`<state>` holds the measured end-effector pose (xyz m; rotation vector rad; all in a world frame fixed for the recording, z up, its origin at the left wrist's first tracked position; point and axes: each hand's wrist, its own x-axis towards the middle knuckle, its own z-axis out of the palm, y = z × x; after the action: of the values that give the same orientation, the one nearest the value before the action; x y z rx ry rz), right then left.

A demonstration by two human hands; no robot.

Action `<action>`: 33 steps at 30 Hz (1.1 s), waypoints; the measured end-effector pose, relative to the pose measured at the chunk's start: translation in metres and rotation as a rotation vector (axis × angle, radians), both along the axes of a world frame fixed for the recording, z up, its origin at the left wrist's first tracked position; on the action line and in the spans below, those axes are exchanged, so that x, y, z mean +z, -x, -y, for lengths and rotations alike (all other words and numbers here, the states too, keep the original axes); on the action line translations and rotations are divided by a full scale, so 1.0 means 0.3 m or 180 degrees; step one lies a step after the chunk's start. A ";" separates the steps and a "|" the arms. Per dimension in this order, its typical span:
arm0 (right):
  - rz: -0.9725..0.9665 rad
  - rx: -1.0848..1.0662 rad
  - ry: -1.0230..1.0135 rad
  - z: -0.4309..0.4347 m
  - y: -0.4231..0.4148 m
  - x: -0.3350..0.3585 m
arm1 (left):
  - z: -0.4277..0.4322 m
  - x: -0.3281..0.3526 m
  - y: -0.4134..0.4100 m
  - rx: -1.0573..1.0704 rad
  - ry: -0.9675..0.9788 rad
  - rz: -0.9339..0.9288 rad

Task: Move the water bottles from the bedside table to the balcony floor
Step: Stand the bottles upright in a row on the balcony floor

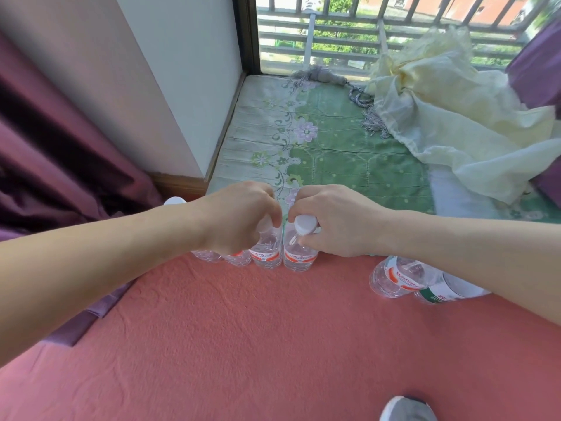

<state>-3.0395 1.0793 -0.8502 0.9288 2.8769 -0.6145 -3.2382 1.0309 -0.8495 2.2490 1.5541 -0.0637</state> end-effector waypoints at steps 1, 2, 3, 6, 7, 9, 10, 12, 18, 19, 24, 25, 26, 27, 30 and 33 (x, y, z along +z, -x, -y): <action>0.0001 0.0005 -0.0005 0.000 0.004 0.000 | 0.000 -0.001 0.000 -0.0004 0.0003 0.0005; 0.0000 0.0005 -0.0016 0.001 0.006 -0.002 | 0.000 -0.002 0.002 -0.0009 0.0010 0.0008; -0.0002 0.0002 -0.0023 0.001 0.008 -0.002 | -0.001 -0.001 0.004 -0.0018 0.0019 0.0007; -0.0043 -0.0010 -0.0023 -0.001 0.010 -0.005 | -0.006 0.000 0.010 -0.0023 0.0047 0.0008; -0.0053 -0.0019 -0.0039 -0.002 0.010 -0.006 | -0.007 0.001 0.010 -0.0022 0.0042 0.0005; -0.0068 -0.0016 -0.0059 -0.004 0.012 -0.007 | -0.008 0.001 0.010 -0.0033 0.0027 0.0010; -0.0077 -0.0007 -0.0062 -0.004 0.013 -0.009 | -0.009 0.000 0.010 -0.0041 0.0029 0.0010; -0.0079 0.0004 -0.0061 -0.006 0.016 -0.011 | -0.010 -0.001 0.014 -0.0052 0.0038 0.0003; -0.0046 -0.0009 -0.0010 -0.004 0.020 -0.019 | -0.014 -0.004 0.021 -0.0023 0.0060 0.0012; -0.0050 -0.0014 -0.0014 -0.004 0.019 -0.020 | -0.016 -0.004 0.021 -0.0013 0.0057 0.0015; -0.0007 -0.0075 -0.0025 -0.003 0.020 -0.026 | -0.017 -0.008 0.026 -0.0030 0.0016 -0.0002; 0.0011 -0.0096 -0.0010 -0.001 0.022 -0.025 | -0.016 -0.010 0.028 -0.0035 -0.0007 0.0007; 0.0033 -0.0122 0.0002 0.001 0.024 -0.024 | -0.016 -0.013 0.031 -0.0039 -0.0031 0.0022; 0.0065 -0.0151 0.0014 0.004 0.026 -0.023 | -0.015 -0.015 0.034 -0.0042 -0.0056 0.0038; 0.0162 -0.0233 0.0015 0.011 0.028 -0.021 | -0.011 -0.019 0.038 -0.0037 -0.0068 0.0053; 0.0263 -0.0318 0.0026 0.019 0.024 -0.022 | -0.004 -0.019 0.039 -0.0057 -0.0057 0.0071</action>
<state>-3.0468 1.0735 -0.8568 1.0757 2.7676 -0.5804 -3.2500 1.0323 -0.8553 2.2700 1.5290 -0.0300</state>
